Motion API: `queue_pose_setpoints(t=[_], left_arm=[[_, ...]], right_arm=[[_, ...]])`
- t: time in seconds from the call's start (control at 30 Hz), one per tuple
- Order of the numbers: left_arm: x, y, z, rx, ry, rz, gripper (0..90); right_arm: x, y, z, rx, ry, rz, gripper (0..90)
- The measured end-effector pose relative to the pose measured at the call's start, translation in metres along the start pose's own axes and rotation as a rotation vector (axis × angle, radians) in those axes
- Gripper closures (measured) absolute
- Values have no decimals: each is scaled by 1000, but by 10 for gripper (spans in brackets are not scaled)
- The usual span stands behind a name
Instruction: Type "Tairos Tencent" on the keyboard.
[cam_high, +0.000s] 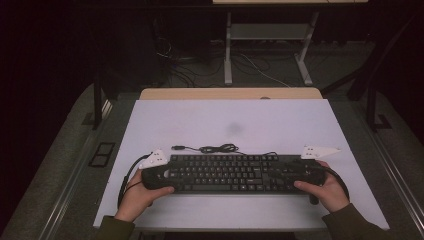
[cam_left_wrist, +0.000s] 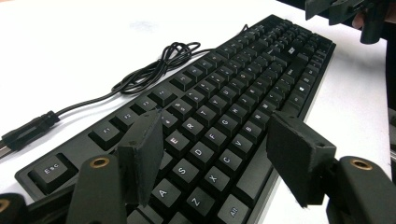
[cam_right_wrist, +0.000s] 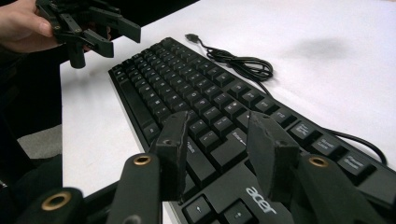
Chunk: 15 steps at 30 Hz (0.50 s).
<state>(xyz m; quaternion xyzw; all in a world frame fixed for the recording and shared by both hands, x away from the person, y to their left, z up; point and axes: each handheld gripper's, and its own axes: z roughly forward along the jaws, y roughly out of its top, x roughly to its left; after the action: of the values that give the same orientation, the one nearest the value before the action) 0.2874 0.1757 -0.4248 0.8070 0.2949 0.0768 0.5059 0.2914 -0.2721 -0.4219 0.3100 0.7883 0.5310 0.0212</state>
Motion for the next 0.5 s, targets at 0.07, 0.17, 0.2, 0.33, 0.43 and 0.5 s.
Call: queue_pose_setpoints(t=[0.07,0.17,0.2,0.33,0.43,0.5], left_arm=[[0,0,0,-2,-2,1,356],[0,0,0,0,-1,1,356],[0,0,0,0,-1,1,355],[-1,0,1,1,-2,1,356],[-1,0,1,3,-2,-1,356],[0,0,1,2,-2,1,356]], right_arm=[[0,0,1,3,1,-2,608],[1,1,3,10,11,3,662],[1,2,3,11,13,0,676],[1,3,5,15,21,1,729],[1,5,6,22,26,2,788],[1,6,6,22,27,2,806]])
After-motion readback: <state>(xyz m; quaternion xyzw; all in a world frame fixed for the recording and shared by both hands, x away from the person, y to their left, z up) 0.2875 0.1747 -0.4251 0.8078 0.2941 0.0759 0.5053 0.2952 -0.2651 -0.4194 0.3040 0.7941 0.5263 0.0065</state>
